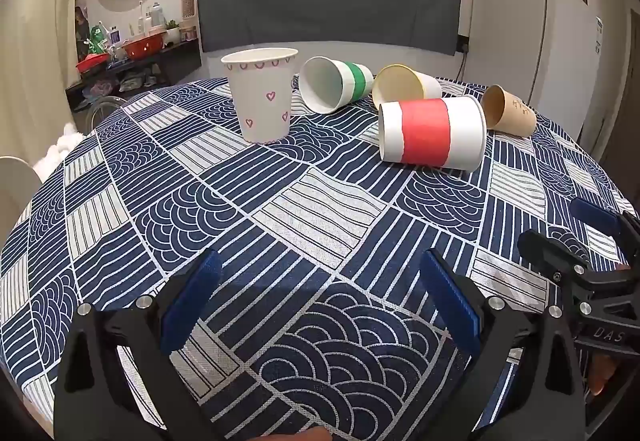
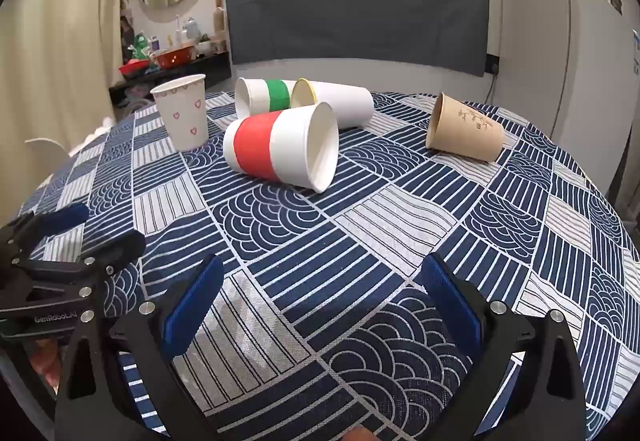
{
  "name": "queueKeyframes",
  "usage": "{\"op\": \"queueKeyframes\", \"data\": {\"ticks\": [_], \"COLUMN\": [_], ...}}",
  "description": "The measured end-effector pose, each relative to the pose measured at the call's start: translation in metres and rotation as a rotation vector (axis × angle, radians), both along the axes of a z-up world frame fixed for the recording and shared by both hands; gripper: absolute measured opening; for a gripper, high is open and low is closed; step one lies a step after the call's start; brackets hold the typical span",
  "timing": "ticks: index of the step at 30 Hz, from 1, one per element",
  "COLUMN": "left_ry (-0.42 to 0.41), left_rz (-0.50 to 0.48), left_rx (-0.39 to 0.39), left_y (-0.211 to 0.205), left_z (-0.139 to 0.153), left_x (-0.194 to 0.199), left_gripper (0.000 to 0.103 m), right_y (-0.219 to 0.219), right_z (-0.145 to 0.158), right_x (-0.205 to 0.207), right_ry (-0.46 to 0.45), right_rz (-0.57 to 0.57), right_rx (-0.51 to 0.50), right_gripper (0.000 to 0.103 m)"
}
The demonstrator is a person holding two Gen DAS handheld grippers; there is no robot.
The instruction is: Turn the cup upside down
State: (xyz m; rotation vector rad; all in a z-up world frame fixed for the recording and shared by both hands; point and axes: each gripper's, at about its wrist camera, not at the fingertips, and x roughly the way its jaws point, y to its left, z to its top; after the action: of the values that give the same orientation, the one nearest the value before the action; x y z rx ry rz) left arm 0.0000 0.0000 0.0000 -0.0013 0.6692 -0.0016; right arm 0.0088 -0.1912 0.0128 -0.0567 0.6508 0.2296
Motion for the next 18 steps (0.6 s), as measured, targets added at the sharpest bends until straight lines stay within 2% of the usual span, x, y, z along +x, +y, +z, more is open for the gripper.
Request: {"op": "queueKeyframes", "data": {"ticks": [18], "left_ry": [0.008], "left_rz": [0.0], "left_rx": [-0.005], "left_y": [-0.0003], "left_z": [-0.0024], "left_x": [0.0], "left_gripper": [0.097], "right_y": [0.0002], "right_z": [0.0002], "right_x": [0.0], "right_ry": [0.002], "right_rz": [0.0], "right_rx": [0.003], "right_gripper": [0.095]}}
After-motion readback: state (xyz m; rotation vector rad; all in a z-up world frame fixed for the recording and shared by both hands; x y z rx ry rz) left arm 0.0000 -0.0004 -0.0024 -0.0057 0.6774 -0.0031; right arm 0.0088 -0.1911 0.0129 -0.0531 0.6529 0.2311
